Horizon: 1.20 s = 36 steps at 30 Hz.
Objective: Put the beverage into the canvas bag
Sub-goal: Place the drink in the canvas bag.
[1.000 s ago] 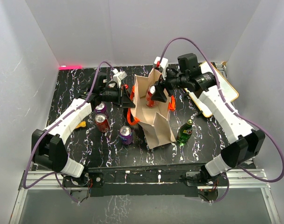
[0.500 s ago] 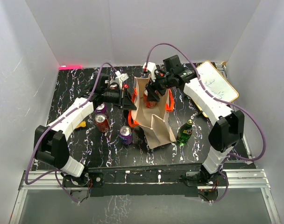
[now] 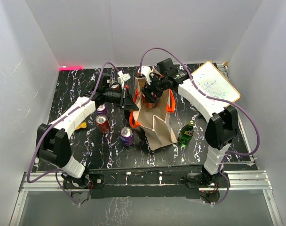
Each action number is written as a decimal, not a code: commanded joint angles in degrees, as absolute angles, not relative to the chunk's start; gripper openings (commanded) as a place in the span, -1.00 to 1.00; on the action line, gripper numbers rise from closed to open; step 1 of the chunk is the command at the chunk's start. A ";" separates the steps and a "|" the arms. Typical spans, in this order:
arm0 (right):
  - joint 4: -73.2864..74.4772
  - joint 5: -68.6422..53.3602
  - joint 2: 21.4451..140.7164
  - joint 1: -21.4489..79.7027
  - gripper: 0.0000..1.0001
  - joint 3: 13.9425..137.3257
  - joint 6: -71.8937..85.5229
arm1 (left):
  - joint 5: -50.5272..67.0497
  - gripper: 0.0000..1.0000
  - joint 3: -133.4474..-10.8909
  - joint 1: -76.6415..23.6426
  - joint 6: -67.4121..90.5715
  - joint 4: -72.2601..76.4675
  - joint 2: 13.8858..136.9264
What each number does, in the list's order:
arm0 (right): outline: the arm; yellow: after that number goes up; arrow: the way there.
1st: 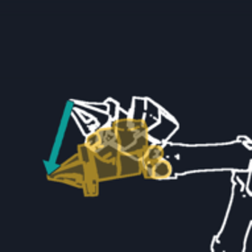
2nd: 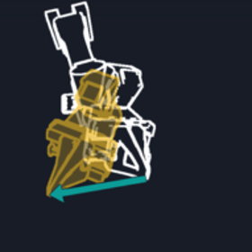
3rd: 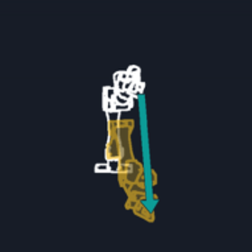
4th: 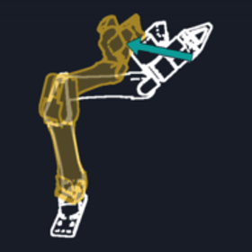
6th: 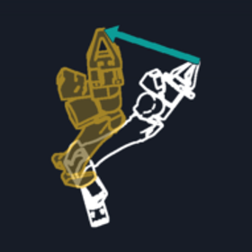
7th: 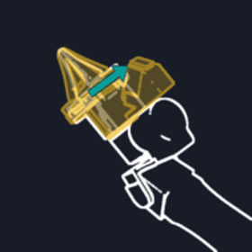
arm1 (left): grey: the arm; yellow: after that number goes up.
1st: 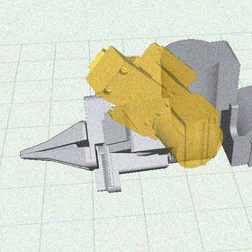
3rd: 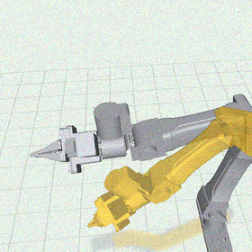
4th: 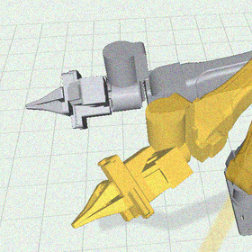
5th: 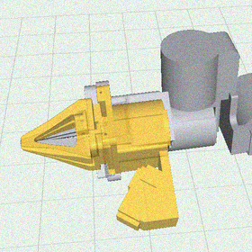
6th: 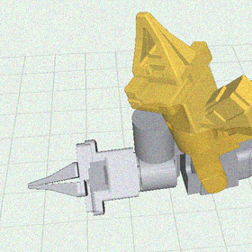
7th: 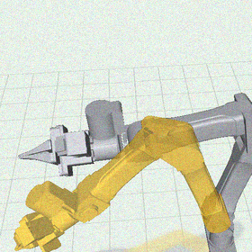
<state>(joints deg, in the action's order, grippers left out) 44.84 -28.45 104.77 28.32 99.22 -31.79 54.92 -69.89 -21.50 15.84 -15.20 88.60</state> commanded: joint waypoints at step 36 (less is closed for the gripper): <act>3.31 -21.18 104.94 28.07 -0.82 80.73 -17.67 | 63.28 -1.00 -71.05 -20.55 17.72 -18.16 89.46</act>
<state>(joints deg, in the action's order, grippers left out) 14.20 -23.42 105.49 28.51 80.12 -17.56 59.42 -71.66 -20.40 19.22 -16.23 90.67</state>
